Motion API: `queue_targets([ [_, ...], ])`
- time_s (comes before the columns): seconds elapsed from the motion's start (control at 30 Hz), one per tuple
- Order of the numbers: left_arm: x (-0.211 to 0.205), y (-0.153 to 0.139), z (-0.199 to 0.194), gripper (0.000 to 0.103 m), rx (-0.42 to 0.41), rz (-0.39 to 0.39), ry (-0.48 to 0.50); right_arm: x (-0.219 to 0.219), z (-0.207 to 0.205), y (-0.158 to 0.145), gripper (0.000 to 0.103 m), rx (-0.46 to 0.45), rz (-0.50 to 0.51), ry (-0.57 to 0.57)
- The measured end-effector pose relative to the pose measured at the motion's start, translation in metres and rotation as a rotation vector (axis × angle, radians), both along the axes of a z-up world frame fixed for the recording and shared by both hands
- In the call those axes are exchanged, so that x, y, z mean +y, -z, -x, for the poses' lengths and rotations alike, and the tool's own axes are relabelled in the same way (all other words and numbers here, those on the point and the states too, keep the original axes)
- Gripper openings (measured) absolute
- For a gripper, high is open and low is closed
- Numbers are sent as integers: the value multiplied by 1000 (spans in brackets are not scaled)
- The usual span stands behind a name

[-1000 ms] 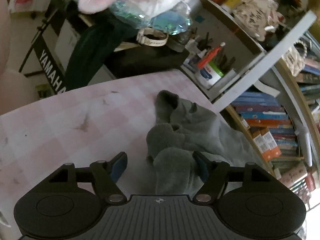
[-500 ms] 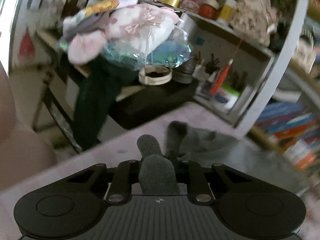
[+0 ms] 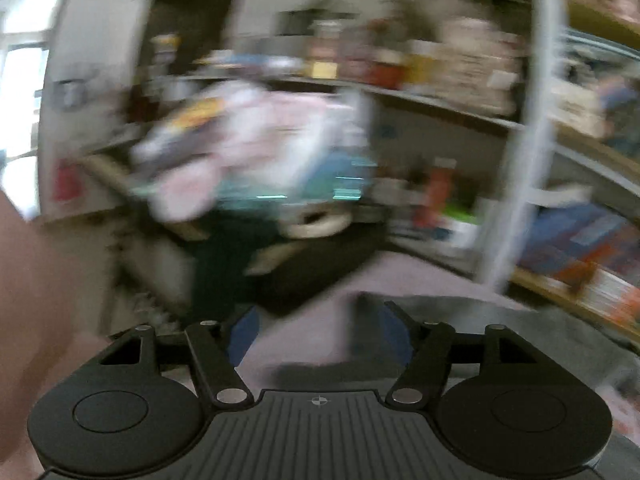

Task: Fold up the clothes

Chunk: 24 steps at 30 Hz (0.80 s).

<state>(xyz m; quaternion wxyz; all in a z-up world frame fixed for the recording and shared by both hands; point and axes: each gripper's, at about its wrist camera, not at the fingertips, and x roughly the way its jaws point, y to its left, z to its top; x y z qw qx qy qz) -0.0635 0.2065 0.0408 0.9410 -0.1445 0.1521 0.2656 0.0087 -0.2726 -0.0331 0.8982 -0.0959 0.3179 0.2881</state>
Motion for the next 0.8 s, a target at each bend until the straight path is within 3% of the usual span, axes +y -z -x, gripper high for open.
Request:
queue_targets([
  [0.17,-83,-13,-65,69,46,-102,366,-12,-8,1,43,-18,23,99],
  [0.33,-179,-7,-130,69,122,-262,655,-18,-5,1,46,-11,-29,75],
  [0.5,-243,9,-179,69,200,-348,776,-22,-20,-8,47,-27,-91,74],
  [0.8,-289,44,-252,69,333,-497,775,-22,-51,2,48,0,-168,35],
])
